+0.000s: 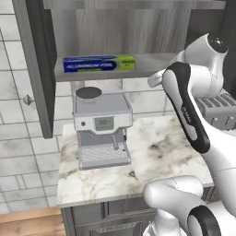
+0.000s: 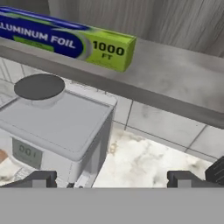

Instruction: Retrieve the tupperware and aluminum foil from the cabinet and place them on the dining counter near the plate with carrot and steak to prepare for storing leftovers.

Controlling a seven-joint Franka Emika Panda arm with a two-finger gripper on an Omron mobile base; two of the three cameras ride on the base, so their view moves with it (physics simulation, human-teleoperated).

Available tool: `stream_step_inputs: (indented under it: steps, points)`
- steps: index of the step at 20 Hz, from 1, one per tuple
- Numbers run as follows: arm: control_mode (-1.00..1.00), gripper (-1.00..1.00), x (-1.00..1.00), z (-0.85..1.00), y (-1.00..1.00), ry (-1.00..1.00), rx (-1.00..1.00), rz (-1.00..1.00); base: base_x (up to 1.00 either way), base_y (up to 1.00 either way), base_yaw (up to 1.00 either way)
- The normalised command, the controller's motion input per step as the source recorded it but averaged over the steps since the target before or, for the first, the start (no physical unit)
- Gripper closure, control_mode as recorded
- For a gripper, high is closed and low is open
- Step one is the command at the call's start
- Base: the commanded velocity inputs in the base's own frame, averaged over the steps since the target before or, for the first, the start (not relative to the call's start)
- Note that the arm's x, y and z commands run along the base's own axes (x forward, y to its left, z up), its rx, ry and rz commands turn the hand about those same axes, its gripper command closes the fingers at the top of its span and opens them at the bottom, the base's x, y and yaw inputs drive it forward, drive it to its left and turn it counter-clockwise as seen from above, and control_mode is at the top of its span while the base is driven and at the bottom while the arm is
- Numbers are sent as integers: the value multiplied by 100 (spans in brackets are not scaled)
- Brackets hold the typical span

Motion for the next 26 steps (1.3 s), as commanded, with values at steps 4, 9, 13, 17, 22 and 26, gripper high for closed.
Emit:
stream_step_inputs:
  steps: [4, 9, 13, 17, 22, 26]
  points:
    - [-100, -100, 59, 18, 0, 0, 3, 0, 0, 0, 0]
    - [-100, -100, 61, 0, 2, 0, 4, 0, 0, 0, 0]
    - [-100, -100, 59, 0, 16, 0, 2, 0, 0, 0, 0]
    - [-100, -100, 54, 0, 21, 0, 0, 1, 0, 0, 0]
    - [-100, -100, 53, -7, 6, 0, 0, 5, 0, 0, 0]
    - [-100, -100, 48, -3, 0, 0, 4, 12, 0, 0, 0]
